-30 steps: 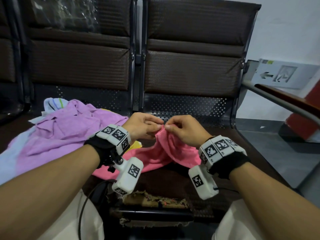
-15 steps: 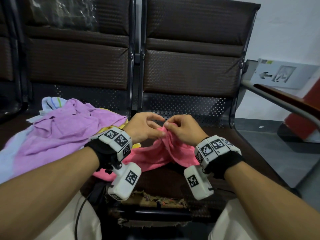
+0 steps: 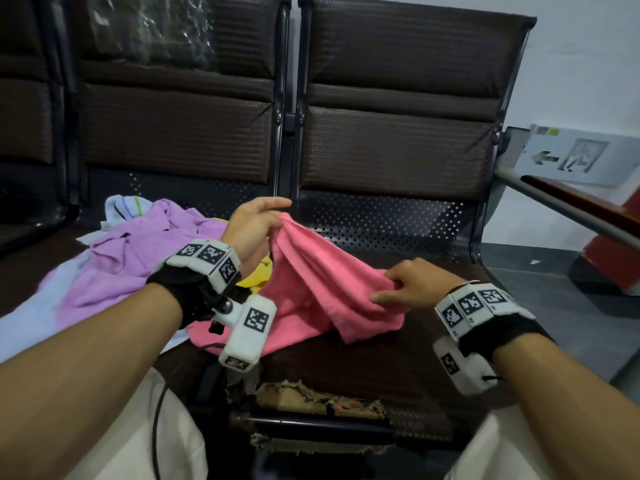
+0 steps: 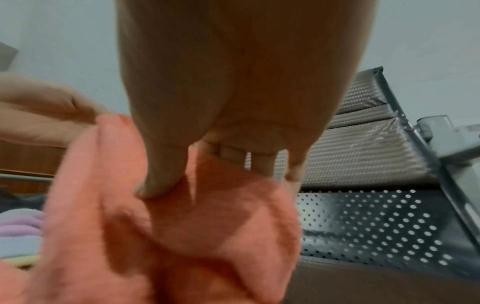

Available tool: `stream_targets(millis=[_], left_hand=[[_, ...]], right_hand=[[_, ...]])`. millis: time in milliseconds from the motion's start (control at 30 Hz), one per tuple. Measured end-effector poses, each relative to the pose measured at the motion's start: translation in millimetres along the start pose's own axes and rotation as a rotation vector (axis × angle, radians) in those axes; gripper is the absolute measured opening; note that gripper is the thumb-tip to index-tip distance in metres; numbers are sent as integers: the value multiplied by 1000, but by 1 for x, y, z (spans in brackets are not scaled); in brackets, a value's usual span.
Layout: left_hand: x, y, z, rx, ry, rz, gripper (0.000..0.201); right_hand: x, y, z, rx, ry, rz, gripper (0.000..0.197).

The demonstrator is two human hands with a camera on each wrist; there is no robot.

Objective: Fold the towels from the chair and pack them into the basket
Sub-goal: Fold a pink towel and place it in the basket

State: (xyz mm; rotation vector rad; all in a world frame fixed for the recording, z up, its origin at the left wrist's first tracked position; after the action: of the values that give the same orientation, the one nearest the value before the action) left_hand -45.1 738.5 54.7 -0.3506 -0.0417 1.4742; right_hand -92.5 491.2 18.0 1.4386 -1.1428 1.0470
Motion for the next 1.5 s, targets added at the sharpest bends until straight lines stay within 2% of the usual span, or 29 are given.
stream_targets(millis=[67, 133, 200, 300, 333, 433, 467, 567, 700, 833, 933, 1033, 1067, 1133, 1300, 1500], left_hand=[[10, -3, 0, 13, 42, 78, 34], [21, -6, -2, 18, -29, 141, 37], [31, -10, -3, -7, -210, 180, 38], [40, -11, -4, -34, -409, 194, 31], [42, -13, -5, -23, -440, 179, 28], [46, -14, -9, 80, -477, 124, 24], [47, -14, -10, 71, -503, 114, 21], [46, -14, -11, 1, -655, 49, 29], [49, -12, -15, -24, -714, 22, 34], [54, -10, -22, -80, -888, -56, 26], [59, -7, -24, -191, -1150, -152, 35], [65, -6, -26, -203, -1285, -172, 44], [66, -6, -25, -196, -1299, -169, 45], [63, -2, -21, -202, -1300, -184, 41], [29, 26, 0, -387, -1134, -132, 22], [2, 31, 53, -495, -898, 86, 33]], right_hand=[[-4, 0, 12, -119, 139, -64, 52], [-6, 3, 24, -236, 213, -113, 50], [-4, 7, 32, -317, 181, -109, 41], [2, 11, 37, -366, 85, -43, 55], [3, 12, 37, -362, 92, -26, 54], [5, 16, 37, -378, 116, -4, 26], [6, 17, 38, -400, 104, 3, 21], [12, 21, 41, -436, 41, 88, 20], [24, 25, 40, -378, 8, 320, 19], [26, 29, 38, -348, 132, 360, 27], [25, 34, 47, -424, -36, 367, 34], [28, 38, 49, -404, -161, 416, 17], [31, 40, 47, -386, -190, 447, 11], [39, 46, 44, -357, -264, 517, 12], [72, 59, 31, -344, -473, 693, 12], [102, 74, 17, -240, -911, 757, 4]])
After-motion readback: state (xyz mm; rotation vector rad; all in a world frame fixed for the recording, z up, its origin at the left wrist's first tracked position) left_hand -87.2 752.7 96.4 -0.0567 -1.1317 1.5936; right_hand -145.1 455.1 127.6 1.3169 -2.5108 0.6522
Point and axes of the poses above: each hand's wrist, its own y-axis away from the middle knuckle, its own x-axis out of the back of the hand, z = x × y, the point moved 4 cm from there along -y, towards the middle knuckle, and after that the axes turned 12 degrees about -x, right-handed, at the moved point
